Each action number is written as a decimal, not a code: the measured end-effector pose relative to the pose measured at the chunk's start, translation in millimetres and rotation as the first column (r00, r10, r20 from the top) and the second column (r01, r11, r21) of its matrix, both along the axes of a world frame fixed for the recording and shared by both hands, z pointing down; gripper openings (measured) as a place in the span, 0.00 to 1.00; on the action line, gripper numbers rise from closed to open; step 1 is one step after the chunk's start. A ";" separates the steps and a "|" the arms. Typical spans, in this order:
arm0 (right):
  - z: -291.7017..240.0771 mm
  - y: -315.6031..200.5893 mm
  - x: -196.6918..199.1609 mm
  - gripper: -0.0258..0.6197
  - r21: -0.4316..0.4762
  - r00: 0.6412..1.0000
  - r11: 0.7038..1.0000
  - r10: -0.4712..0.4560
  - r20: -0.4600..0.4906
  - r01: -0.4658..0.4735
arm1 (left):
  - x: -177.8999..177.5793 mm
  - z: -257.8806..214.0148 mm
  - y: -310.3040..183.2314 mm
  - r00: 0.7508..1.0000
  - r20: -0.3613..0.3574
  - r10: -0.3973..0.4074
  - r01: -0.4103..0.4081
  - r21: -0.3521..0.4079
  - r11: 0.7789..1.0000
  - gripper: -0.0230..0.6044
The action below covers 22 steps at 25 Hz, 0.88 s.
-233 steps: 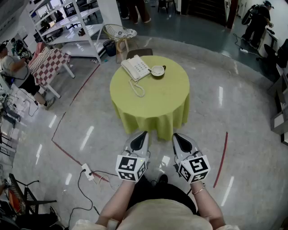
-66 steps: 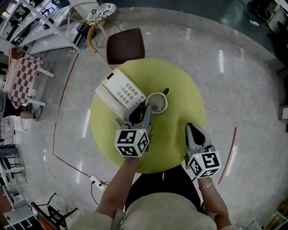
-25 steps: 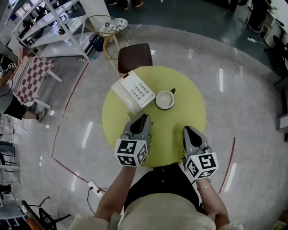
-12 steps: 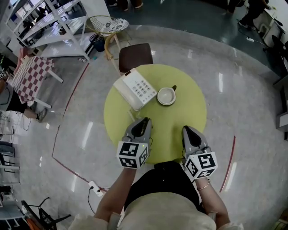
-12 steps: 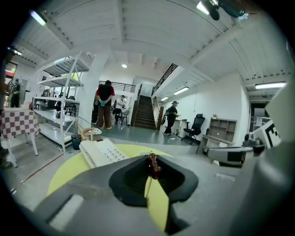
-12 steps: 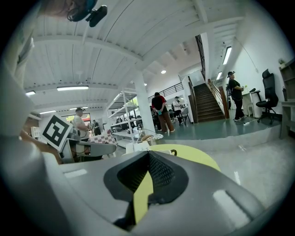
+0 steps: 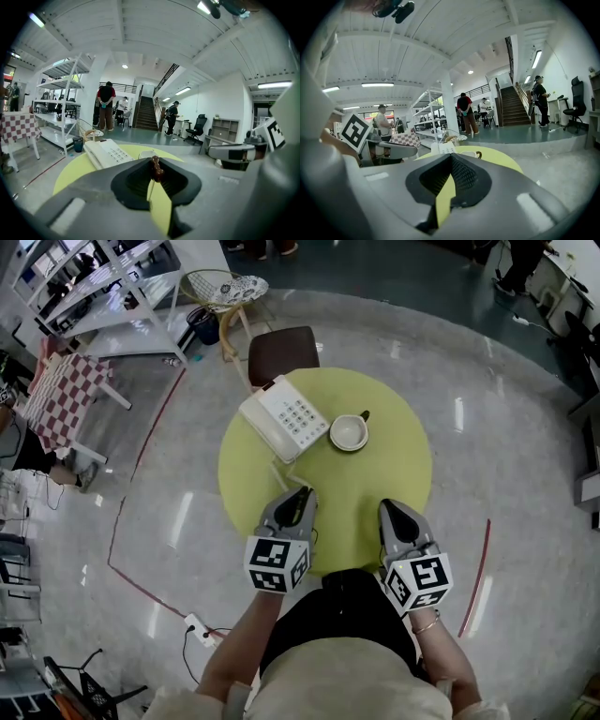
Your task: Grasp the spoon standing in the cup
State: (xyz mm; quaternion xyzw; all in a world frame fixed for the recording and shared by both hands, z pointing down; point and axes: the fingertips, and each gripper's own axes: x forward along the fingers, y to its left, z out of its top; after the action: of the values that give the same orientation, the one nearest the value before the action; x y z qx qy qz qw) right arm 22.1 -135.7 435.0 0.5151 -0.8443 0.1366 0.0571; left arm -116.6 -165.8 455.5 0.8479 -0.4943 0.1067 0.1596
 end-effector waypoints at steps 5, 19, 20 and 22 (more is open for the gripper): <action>0.4 3.1 -4.5 0.04 0.006 1.000 1.000 -0.003 -0.008 0.003 | -3.7 3.5 5.2 1.000 -0.001 -0.002 0.002 0.000 1.000 0.10; -2.8 6.0 -9.0 0.04 0.007 1.000 1.000 -0.002 -0.011 0.002 | -5.7 0.6 7.6 1.000 -0.018 0.013 -0.013 -0.004 1.000 0.10; -2.7 5.8 -8.9 0.04 0.006 1.000 1.000 -0.001 -0.011 0.001 | -6.0 0.7 7.7 1.000 -0.017 0.013 -0.013 -0.006 1.000 0.10; -2.4 5.1 -9.1 0.04 0.006 1.000 1.000 0.000 -0.013 0.000 | -7.3 0.9 7.5 1.000 -0.017 0.011 -0.011 -0.007 1.000 0.10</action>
State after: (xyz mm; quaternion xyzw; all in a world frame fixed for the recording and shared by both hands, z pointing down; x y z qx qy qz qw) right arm 12.9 -130.7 432.6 0.5160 -0.8443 0.1309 0.0611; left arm -123.9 -158.3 456.4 0.8508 -0.4879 0.1023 0.1663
